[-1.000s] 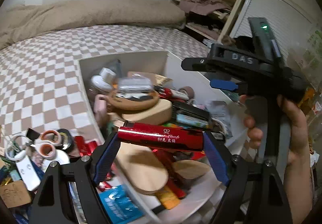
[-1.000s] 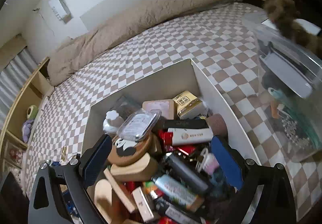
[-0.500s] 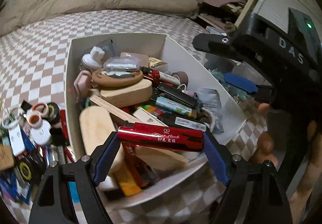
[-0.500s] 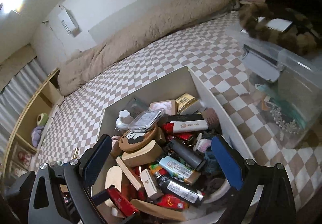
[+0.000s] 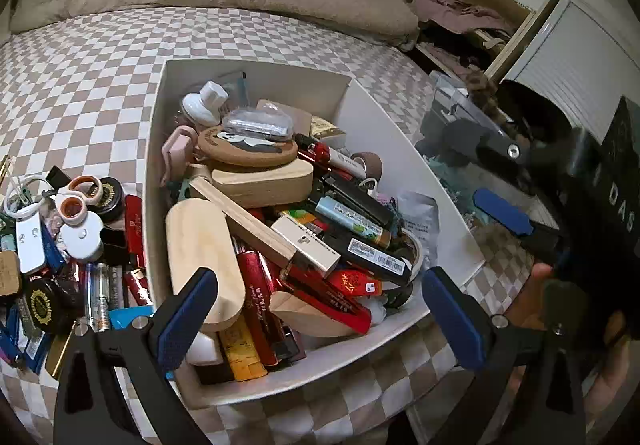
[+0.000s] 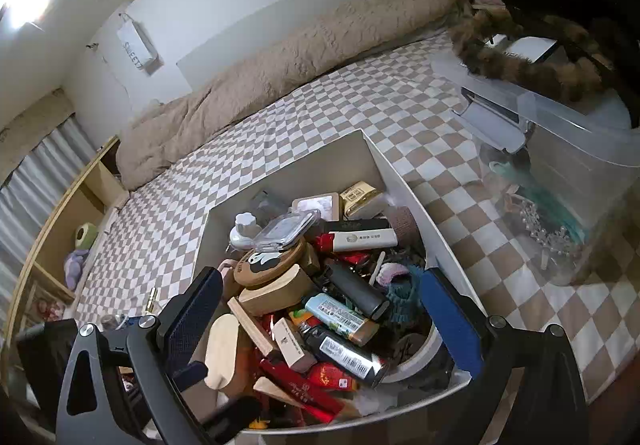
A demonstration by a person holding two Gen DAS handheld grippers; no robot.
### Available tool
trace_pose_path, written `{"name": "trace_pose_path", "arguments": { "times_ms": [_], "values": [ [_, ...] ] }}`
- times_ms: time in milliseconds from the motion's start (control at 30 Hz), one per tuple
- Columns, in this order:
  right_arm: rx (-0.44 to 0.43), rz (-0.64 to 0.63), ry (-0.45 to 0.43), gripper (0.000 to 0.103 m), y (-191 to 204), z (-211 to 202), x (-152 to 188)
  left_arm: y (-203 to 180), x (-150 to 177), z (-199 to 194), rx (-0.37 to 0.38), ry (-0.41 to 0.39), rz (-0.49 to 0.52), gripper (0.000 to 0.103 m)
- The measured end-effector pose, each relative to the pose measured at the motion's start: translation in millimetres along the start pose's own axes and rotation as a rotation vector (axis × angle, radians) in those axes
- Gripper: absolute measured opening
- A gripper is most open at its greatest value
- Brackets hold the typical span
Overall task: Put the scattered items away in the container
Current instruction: 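Open both tools to drop the lighters into the white box, then move both open tools back from the box toward the pile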
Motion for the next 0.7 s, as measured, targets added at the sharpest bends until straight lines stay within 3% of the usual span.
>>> {"name": "trace_pose_path", "arguments": {
  "times_ms": [467,700],
  "values": [
    [-0.001,-0.022,-0.022,0.099,17,-22,11,8,6,-31,-0.009,-0.029,0.014,0.103],
    [0.007,-0.05,-0.051,0.099,29,-30,19,18,4,-53,-0.059,-0.083,0.039,0.103]
  ]
}}
Point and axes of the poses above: each gripper's, at about its wrist camera, not at the fingertips, and z roughly the way its jaws point, y to its left, x to its underside, the point moved 3 cm from there along z, roughly the way its jaws point, and after that the axes turned 11 degrees about y, right-handed, at the moved point
